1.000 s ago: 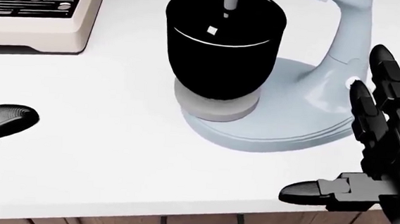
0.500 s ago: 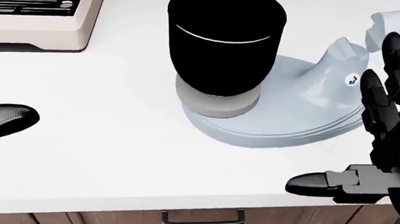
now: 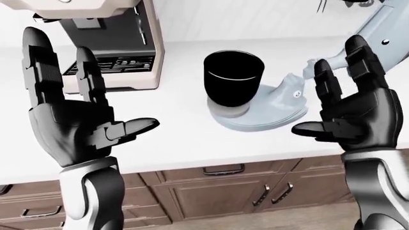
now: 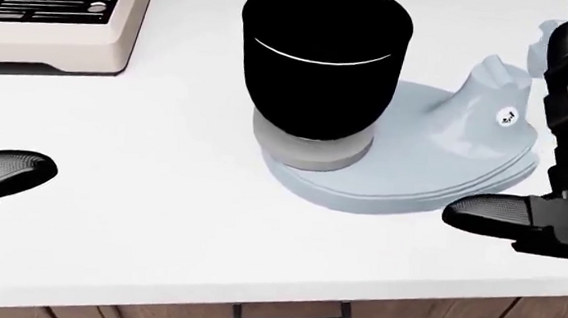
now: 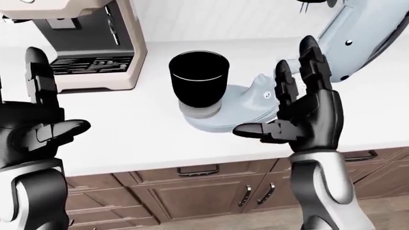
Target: Open the stand mixer head.
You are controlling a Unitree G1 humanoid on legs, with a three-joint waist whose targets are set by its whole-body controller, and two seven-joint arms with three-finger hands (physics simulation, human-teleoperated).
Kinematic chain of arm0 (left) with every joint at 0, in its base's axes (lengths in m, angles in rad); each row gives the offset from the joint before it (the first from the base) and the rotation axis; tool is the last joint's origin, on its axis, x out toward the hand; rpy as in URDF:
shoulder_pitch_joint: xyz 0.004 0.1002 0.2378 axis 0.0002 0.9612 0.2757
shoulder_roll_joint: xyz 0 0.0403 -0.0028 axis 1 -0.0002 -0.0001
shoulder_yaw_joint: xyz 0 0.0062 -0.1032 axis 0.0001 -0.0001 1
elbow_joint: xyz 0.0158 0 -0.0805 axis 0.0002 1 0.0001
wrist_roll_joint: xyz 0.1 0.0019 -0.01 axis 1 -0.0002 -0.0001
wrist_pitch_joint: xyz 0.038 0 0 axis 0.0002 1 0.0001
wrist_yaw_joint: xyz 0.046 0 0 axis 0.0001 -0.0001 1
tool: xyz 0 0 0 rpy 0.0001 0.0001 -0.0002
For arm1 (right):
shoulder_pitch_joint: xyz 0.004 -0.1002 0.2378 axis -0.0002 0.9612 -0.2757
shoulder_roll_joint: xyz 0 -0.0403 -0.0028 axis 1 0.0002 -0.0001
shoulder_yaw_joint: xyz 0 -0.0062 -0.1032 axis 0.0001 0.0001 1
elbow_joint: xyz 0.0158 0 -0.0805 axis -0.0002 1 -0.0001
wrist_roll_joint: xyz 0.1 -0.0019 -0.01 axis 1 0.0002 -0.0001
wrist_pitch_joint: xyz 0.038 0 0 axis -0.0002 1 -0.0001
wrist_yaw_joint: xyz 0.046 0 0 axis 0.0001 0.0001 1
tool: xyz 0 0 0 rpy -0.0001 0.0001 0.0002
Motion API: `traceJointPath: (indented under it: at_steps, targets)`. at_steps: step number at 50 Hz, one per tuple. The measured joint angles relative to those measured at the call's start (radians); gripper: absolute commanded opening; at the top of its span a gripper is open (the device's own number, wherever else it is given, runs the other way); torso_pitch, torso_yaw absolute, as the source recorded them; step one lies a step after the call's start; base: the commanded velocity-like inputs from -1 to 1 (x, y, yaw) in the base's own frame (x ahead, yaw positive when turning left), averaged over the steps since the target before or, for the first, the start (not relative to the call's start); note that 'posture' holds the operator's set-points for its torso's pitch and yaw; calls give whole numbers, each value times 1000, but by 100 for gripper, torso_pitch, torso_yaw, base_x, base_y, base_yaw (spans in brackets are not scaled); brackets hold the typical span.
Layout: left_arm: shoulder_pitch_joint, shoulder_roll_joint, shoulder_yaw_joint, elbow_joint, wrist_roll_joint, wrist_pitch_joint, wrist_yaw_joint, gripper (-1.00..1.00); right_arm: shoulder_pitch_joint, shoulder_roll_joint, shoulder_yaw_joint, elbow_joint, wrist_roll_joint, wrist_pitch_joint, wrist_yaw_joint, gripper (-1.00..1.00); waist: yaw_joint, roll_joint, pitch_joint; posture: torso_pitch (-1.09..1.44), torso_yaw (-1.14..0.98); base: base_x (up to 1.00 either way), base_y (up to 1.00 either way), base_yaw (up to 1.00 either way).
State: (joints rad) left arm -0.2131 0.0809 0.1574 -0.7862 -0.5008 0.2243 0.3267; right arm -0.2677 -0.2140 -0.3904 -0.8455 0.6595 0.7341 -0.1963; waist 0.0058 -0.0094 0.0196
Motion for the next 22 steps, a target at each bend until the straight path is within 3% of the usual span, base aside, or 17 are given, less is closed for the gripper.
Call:
traceJointPath:
  at_steps: [9,22]
  targets:
    - [-6,5,7,-4,-8,2,5,100,-10,-74,22,-8,232,-116,-148,100,-1,-8,3,0,0,0,0,0]
    - [2,3,6,1,-5,-5,0,100,6,-85,39,0,262,-163,-178,100,0,-11,8,0,0,0,0,0]
